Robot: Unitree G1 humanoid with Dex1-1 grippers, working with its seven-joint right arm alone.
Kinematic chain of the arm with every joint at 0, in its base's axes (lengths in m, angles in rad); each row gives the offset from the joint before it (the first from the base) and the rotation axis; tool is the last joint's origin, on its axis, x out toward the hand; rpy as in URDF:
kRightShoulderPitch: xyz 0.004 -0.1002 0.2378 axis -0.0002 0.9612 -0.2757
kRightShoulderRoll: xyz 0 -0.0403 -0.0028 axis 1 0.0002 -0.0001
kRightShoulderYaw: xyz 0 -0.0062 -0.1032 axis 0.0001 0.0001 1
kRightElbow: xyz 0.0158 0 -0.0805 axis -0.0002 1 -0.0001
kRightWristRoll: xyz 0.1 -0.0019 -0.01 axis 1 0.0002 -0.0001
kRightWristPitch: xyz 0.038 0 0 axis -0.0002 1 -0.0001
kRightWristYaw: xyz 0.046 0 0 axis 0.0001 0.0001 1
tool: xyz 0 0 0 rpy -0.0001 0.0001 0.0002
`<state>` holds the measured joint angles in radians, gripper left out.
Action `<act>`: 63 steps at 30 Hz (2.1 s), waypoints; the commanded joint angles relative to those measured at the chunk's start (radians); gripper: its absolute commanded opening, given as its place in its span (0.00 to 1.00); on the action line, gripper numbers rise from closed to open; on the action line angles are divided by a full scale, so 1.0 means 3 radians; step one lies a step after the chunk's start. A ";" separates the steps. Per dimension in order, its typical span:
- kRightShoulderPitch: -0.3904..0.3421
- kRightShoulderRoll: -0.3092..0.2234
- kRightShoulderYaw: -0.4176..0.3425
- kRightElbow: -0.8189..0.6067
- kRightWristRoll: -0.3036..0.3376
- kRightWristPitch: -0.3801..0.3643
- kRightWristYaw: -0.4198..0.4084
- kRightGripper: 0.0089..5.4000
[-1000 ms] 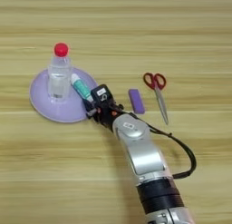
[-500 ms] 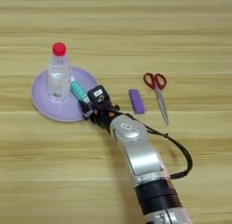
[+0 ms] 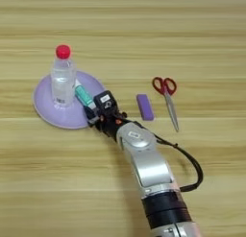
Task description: Move the objects on the table
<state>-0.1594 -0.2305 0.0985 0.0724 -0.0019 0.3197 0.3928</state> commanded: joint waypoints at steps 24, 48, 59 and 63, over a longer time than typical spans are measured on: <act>-0.0097 0.0005 -0.0230 -0.0246 0.0079 -0.0016 -0.0127 0.31; -0.0200 -0.0015 -0.0742 -0.0324 0.0128 -0.0138 -0.0557 0.31; -0.0245 -0.0089 -0.0651 0.0137 -0.0033 -0.0106 -0.0597 0.31; -0.0288 -0.0111 -0.0617 0.0339 -0.0081 -0.0138 -0.0592 0.31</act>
<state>-0.1776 -0.2351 -0.0843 0.1813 -0.0186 0.3125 0.2257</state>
